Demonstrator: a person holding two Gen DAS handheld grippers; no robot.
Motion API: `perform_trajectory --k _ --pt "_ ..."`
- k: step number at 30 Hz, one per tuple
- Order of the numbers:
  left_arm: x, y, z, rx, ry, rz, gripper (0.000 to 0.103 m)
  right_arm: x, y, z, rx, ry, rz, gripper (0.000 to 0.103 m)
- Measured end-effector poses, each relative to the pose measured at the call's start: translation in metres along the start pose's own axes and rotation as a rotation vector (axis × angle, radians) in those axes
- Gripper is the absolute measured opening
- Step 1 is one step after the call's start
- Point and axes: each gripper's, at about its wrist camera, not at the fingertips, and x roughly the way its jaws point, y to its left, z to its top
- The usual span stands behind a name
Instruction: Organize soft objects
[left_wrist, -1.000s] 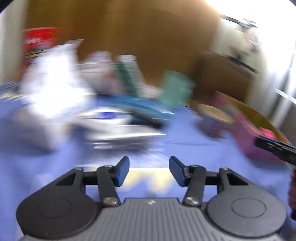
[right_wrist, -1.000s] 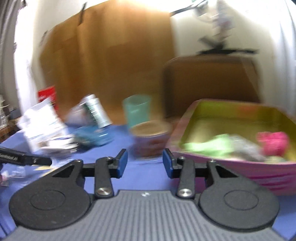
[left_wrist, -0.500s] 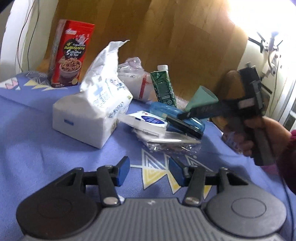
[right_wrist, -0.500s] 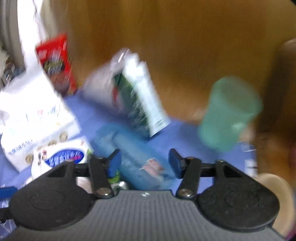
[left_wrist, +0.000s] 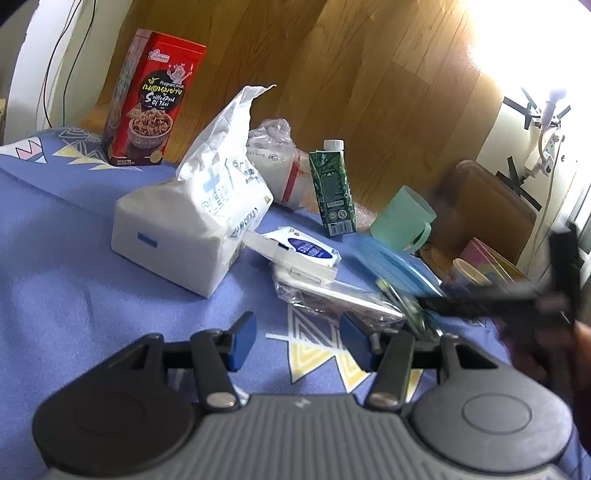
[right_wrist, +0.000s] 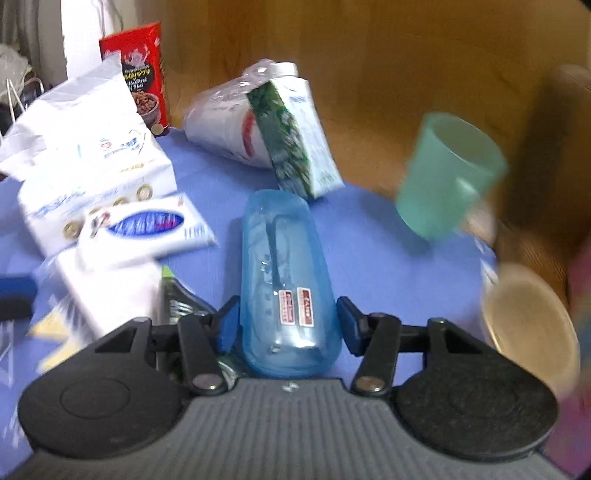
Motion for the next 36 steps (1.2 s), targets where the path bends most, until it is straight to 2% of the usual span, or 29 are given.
perform_trajectory --k 6,7,10,11,13,15,17,18,19,20,21,24,27,32,34,36 --pt "-0.005 -0.017 -0.001 0.049 0.021 -0.053 0.051 -0.081 -0.029 -0.075 0.233 -0.04 0.033 0.057" --pt "-0.007 -0.026 0.0 0.049 0.029 -0.086 0.051 -0.095 -0.031 -0.088 0.253 -0.05 0.025 0.057" --pt "-0.008 -0.067 0.002 0.06 0.085 -0.259 0.052 -0.13 -0.029 -0.124 0.29 -0.094 -0.003 0.057" --pt "-0.004 -0.087 0.001 0.08 0.12 -0.313 0.052 -0.14 -0.026 -0.135 0.3 -0.107 -0.012 0.058" --pt "0.008 -0.121 -0.003 0.114 0.203 -0.371 0.054 -0.156 -0.02 -0.153 0.312 -0.122 -0.028 0.058" --pt "0.028 -0.154 -0.01 0.137 0.299 -0.407 0.062 -0.164 -0.02 -0.164 0.317 -0.138 -0.03 0.059" --pt "0.046 -0.18 -0.019 0.144 0.372 -0.426 0.074 -0.164 -0.017 -0.17 0.312 -0.142 -0.037 0.059" --pt "0.055 -0.191 -0.024 0.146 0.403 -0.43 0.074 -0.163 -0.015 -0.173 0.302 -0.15 -0.041 0.06" --pt "0.064 -0.2 -0.03 0.153 0.429 -0.432 0.069 -0.164 -0.015 -0.176 0.289 -0.161 -0.044 0.059" --pt "0.072 -0.208 -0.035 0.158 0.456 -0.426 0.059 -0.164 -0.015 -0.178 0.271 -0.172 -0.049 0.058" --pt "0.078 -0.211 -0.041 0.148 0.473 -0.429 0.058 -0.163 -0.016 -0.179 0.255 -0.181 -0.048 0.057" --pt "0.075 -0.23 -0.038 0.153 0.447 -0.453 0.055 -0.169 -0.023 -0.182 0.256 -0.218 -0.069 0.056" --pt "0.067 -0.259 -0.018 0.206 0.38 -0.507 0.055 -0.19 -0.039 -0.18 0.277 -0.317 -0.091 0.056" --pt "0.091 -0.331 0.012 0.29 0.326 -0.564 0.053 -0.211 -0.074 -0.158 0.253 -0.437 -0.239 0.056" --pt "0.102 -0.351 0.017 0.315 0.294 -0.545 0.06 -0.208 -0.098 -0.144 0.265 -0.451 -0.29 0.056" --pt "0.113 -0.362 0.018 0.321 0.228 -0.472 0.062 -0.193 -0.124 -0.126 0.278 -0.45 -0.345 0.056"
